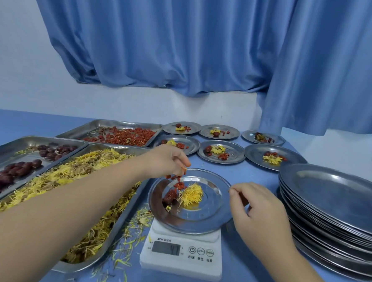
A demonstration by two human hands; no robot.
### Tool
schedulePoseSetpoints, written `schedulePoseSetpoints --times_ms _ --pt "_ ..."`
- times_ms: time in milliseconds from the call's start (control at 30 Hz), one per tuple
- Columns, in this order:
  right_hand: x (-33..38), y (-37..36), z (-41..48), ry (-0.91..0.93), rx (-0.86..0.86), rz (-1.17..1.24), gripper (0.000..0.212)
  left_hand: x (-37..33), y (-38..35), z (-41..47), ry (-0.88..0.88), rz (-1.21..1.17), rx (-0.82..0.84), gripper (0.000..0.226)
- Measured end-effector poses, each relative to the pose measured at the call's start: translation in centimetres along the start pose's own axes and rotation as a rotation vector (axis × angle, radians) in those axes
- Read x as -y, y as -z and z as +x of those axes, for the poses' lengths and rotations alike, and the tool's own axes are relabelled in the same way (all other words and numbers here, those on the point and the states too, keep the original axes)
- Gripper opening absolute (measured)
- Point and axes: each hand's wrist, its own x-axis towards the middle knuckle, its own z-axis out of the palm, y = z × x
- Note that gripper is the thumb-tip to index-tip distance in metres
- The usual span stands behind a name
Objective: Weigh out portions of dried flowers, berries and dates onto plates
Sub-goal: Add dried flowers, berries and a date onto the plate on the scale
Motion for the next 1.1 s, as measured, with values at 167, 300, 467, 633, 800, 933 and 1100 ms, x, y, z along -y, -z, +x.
schedulePoseSetpoints --times_ms 167,300,467,633,800,933,1100 --pt "-0.4 -0.1 0.1 0.018 -0.003 0.004 0.015 0.5 -0.7 0.3 0.015 -0.012 -0.049 0.018" --pt "-0.5 -0.1 0.2 0.056 -0.016 -0.002 0.015 0.9 -0.8 0.3 0.013 -0.075 -0.103 0.013" --pt "-0.7 0.0 0.3 0.072 -0.021 0.004 0.014 1.4 -0.9 0.8 0.058 -0.332 -0.106 0.013" --pt "-0.3 -0.1 0.2 0.068 -0.062 0.057 0.016 1.9 0.0 1.4 0.097 -0.479 -0.075 0.017" --pt "2.4 -0.3 3.1 0.092 -0.151 0.210 0.015 1.8 1.9 2.2 0.136 -0.556 -0.091 0.014" --pt "3.8 -0.6 7.4 0.144 -0.191 0.302 0.015 2.0 4.4 3.8 0.148 -0.689 -0.128 0.018" --pt "3.3 -2.2 11.3 0.081 -0.184 0.396 0.015 3.9 8.6 6.4 0.189 -0.850 -0.221 0.017"
